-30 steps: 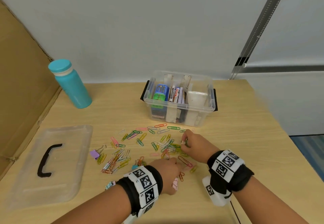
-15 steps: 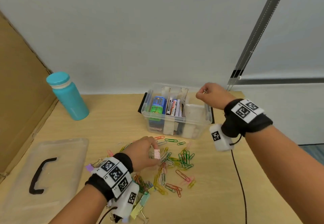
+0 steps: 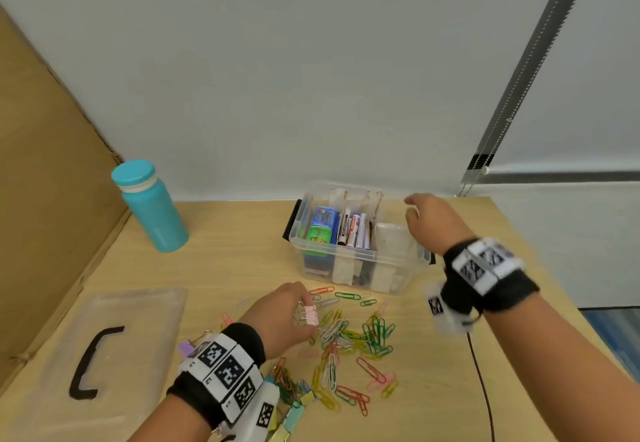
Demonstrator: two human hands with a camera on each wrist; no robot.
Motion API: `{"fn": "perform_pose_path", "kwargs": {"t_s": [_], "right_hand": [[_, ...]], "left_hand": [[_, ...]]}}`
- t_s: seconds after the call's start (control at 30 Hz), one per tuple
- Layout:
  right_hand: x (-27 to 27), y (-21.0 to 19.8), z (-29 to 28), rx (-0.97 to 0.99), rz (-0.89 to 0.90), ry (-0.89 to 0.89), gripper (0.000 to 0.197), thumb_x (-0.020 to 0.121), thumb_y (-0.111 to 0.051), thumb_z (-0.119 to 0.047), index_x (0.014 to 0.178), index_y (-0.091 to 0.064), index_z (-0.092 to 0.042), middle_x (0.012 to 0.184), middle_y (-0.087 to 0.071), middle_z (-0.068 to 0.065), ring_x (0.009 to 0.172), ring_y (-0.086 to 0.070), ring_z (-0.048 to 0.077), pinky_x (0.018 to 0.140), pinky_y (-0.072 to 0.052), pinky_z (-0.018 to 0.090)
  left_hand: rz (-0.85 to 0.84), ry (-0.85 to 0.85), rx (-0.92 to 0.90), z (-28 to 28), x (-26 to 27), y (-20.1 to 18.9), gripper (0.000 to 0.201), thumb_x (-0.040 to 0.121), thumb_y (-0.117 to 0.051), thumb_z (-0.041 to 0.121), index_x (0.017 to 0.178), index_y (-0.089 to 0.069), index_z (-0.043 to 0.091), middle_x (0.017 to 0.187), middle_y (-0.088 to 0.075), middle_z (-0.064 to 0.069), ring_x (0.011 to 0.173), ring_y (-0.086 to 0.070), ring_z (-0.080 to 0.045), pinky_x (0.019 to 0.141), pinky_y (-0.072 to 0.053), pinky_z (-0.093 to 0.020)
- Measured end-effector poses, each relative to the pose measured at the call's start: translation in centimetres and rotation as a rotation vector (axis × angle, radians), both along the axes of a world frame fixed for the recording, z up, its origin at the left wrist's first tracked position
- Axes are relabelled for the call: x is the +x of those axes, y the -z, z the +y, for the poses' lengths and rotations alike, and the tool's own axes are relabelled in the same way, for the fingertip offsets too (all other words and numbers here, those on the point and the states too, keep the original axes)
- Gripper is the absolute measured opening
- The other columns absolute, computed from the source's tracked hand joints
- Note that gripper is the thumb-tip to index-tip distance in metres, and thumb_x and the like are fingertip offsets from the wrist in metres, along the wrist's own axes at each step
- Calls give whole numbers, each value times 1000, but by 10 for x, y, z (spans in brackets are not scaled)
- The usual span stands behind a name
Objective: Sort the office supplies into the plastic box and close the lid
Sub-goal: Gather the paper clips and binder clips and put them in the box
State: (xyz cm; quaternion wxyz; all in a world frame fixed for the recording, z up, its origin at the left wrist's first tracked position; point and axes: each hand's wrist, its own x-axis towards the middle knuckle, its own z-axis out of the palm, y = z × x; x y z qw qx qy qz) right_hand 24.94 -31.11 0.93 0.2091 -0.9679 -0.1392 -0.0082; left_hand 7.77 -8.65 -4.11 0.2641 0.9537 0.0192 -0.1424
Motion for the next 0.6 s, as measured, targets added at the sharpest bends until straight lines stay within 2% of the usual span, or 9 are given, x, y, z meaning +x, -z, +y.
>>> {"fn": "perform_pose_path", "kwargs": {"t_s": [0.07, 0.13, 0.23, 0.33, 0.43, 0.53, 0.6], "right_hand": [[-26, 23, -12, -8, -71, -6, 44, 99, -34, -25, 138, -43, -7, 143, -45, 13, 129, -44, 26, 105, -39, 36], [-44, 47, -18, -9, -86, -17, 52, 101, -26, -35, 146, -30, -10, 155, -28, 8, 137, -34, 24, 111, -34, 37], [-53, 72, -16, 50, -162, -7, 56, 100, -23, -35, 151, -16, -11, 160, -11, 2, 143, -23, 18, 115, -29, 34], [-51, 84, -12, 99, -214, 17, 57, 100, -21, -36, 151, -17, -11, 161, -9, 1, 145, -21, 15, 114, -32, 33], [-52, 90, -10, 99, -230, 17, 64, 96, -9, -43, 151, -19, -11, 161, -6, -2, 144, -22, 13, 111, -36, 33], [-53, 91, -9, 74, -225, 10, 69, 94, -3, -46, 151, -20, -11, 161, 0, -4, 145, -21, 12, 111, -36, 30], [-53, 90, -8, 73, -223, 20, 73, 93, 3, -48, 150, -23, -10, 161, -2, -2, 144, -24, 13, 112, -34, 29]], "left_hand": [[-63, 14, -12, -9, 8, -15, 31, 83, -66, 35, 107, -47, 27, 117, -51, 7, 103, -54, -13, 83, -43, -25], [-131, 51, -4, -24, 23, -33, 32, 84, -65, 35, 110, -48, 25, 118, -50, 6, 100, -54, -13, 82, -42, -23], [-205, 107, 38, -55, 63, -59, 32, 86, -63, 31, 112, -49, 20, 119, -51, 1, 99, -56, -18, 82, -45, -28], [-282, 122, 106, -85, 116, -84, 34, 87, -61, 26, 116, -48, 13, 120, -50, -7, 101, -58, -27, 86, -48, -36], [-308, 118, 208, -105, 165, -93, 35, 87, -59, 21, 118, -48, 7, 119, -49, -12, 100, -59, -33, 87, -51, -43], [-258, 116, 337, -116, 198, -89, 35, 88, -57, 13, 120, -47, 2, 122, -45, -16, 99, -59, -36, 83, -51, -43], [-187, 144, 386, -119, 213, -81, 37, 88, -56, 9, 122, -47, 1, 128, -42, -17, 102, -59, -38, 85, -50, -43]]}}
